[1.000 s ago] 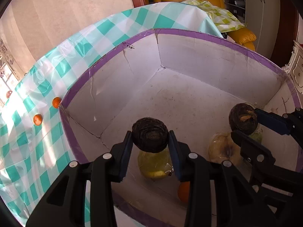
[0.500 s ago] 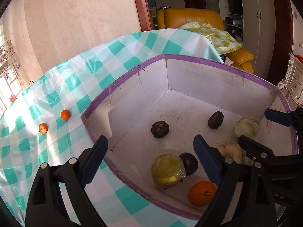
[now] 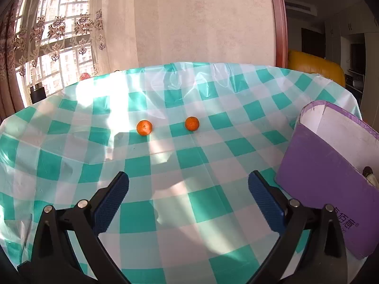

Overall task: Organize fruits
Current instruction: 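Withdraw both tools from the box toward the two tangerines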

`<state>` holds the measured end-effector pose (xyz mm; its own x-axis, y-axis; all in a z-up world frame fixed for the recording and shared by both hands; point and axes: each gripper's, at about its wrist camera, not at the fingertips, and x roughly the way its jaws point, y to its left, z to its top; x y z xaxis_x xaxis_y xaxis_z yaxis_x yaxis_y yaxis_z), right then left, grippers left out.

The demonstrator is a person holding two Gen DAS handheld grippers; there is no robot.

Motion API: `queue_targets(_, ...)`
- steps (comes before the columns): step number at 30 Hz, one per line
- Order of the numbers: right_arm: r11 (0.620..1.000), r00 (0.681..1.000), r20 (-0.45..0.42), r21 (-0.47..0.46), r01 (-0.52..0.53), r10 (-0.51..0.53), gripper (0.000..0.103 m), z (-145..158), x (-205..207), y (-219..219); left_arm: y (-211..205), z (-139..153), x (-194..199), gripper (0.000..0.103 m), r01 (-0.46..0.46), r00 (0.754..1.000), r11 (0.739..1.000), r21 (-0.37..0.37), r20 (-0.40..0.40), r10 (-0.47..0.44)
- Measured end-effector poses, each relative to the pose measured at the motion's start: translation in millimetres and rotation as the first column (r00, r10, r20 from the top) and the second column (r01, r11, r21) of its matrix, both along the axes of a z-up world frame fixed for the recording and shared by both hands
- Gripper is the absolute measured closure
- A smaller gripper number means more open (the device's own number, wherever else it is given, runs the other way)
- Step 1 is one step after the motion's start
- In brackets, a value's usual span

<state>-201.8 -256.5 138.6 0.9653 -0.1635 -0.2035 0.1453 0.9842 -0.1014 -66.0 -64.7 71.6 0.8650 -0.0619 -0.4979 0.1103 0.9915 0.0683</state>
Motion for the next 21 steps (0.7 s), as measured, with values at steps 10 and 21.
queue_targets(10,0.978,0.919,-0.338,0.032,-0.205,0.204,0.016,-82,119,108,103,-44,32,0.002,-0.228,0.964,0.967,-0.112,-0.165,0.209)
queue_targets(21,0.969,0.837,-0.521,0.242,-0.046,0.17,0.015,-128,314,131,106,-53,38,0.002,-0.219,0.958,0.964,-0.149,-0.222,0.183)
